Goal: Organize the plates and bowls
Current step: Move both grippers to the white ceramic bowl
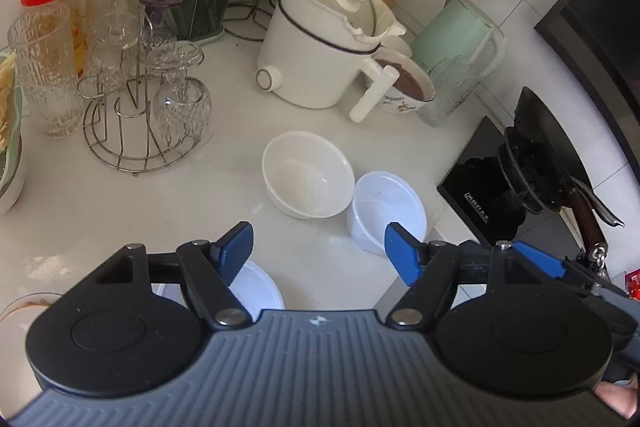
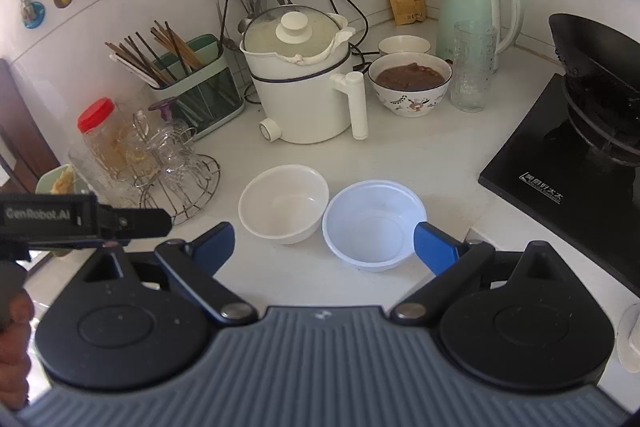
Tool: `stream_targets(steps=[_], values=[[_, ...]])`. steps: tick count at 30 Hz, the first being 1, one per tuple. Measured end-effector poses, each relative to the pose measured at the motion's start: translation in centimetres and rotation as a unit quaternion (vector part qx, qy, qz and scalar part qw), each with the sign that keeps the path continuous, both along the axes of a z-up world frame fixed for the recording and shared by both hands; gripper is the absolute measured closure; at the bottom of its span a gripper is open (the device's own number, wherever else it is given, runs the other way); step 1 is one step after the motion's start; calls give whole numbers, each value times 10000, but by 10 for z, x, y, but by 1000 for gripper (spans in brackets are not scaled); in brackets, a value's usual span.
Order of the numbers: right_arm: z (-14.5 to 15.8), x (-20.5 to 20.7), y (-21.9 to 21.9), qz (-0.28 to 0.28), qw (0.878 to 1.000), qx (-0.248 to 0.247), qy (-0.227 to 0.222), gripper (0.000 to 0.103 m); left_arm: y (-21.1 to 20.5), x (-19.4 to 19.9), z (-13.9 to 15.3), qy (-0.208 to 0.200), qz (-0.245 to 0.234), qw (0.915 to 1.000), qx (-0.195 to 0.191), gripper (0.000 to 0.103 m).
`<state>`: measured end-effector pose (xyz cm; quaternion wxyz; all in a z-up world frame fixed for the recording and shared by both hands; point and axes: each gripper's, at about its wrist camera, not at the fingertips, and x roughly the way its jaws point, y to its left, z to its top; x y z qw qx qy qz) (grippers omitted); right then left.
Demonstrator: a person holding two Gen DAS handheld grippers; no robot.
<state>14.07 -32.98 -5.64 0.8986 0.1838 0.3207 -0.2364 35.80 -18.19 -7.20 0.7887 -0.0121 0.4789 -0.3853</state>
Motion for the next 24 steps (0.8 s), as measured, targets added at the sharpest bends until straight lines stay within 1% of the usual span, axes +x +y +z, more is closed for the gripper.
stream_targets(steps=[4,6,11,15,20,24], values=[[-4,5,-5,-35,10000,74,6,6,-7,7,-11,82,-51,9999,95,26],[-7,9,-9,-60,9999,144,25,8,-12,12,-15,106,-98,9998,133,26],[-14,20,-17,-9,9997,170,166,24,-27,26,-28,141,-68,9996,250,26],[-17,28,-25,75,9997,135,209,30,-35,39,-36,160,65,9993,323,26],[-29,43,-39,85,9994,88,320,50,-46,55,-51,151,191,9990,373,26],[-42,55,-54,166,9990,150,385,53,-53,66,-65,313,323,9986,280,26]])
